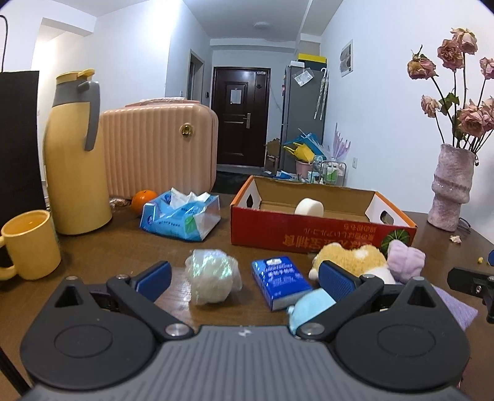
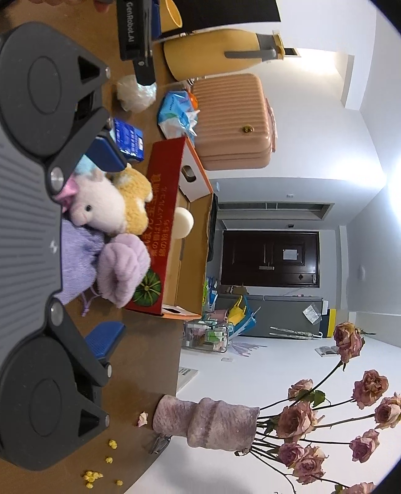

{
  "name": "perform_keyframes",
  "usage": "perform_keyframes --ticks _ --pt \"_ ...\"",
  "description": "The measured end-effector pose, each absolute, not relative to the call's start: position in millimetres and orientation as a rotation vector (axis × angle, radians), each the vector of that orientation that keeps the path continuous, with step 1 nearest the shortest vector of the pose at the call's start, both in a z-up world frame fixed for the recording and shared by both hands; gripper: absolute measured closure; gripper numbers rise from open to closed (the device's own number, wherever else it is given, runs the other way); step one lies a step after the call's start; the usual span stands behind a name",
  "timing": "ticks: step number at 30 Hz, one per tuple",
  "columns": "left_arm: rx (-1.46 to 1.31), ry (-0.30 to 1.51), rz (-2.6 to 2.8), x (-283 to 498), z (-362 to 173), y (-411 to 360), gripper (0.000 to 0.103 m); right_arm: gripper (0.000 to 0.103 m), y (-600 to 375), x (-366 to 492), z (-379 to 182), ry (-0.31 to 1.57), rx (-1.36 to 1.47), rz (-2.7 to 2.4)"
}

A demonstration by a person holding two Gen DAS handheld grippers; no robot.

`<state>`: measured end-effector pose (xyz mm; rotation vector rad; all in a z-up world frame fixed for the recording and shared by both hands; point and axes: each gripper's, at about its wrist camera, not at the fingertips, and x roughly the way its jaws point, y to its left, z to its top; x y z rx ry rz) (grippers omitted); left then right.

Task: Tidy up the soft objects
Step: 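Lower the right gripper onto the pink satin ribbon and close it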

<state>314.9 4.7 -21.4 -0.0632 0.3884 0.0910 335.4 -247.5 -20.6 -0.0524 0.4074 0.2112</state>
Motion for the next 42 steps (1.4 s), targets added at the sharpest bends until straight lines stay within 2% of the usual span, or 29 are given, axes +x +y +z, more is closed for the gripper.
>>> perform_keyframes --ticks 18,31,33,37,40,42 --pt "-0.046 0.423 0.078 282.6 -32.7 5.0 0.000 0.000 -243.9 294.0 -39.3 0.432 -0.059 0.240" --pt "-0.051 0.450 0.065 284.7 -34.4 5.5 0.000 0.002 -230.2 318.1 -68.6 0.624 -0.146 0.197" --pt "-0.053 0.457 0.063 285.7 -35.0 5.4 0.000 0.005 -228.3 319.5 -72.1 0.639 -0.155 0.201" --pt "-0.055 0.473 0.064 288.1 -36.7 6.3 0.000 0.023 -224.9 321.8 -76.6 0.671 -0.174 0.212" --pt "-0.057 0.476 0.064 288.6 -37.2 6.6 0.000 0.029 -222.6 322.2 -78.7 0.683 -0.186 0.218" --pt "-0.056 0.479 0.063 288.8 -37.6 6.6 0.000 0.037 -222.7 322.4 -78.8 0.690 -0.182 0.225"
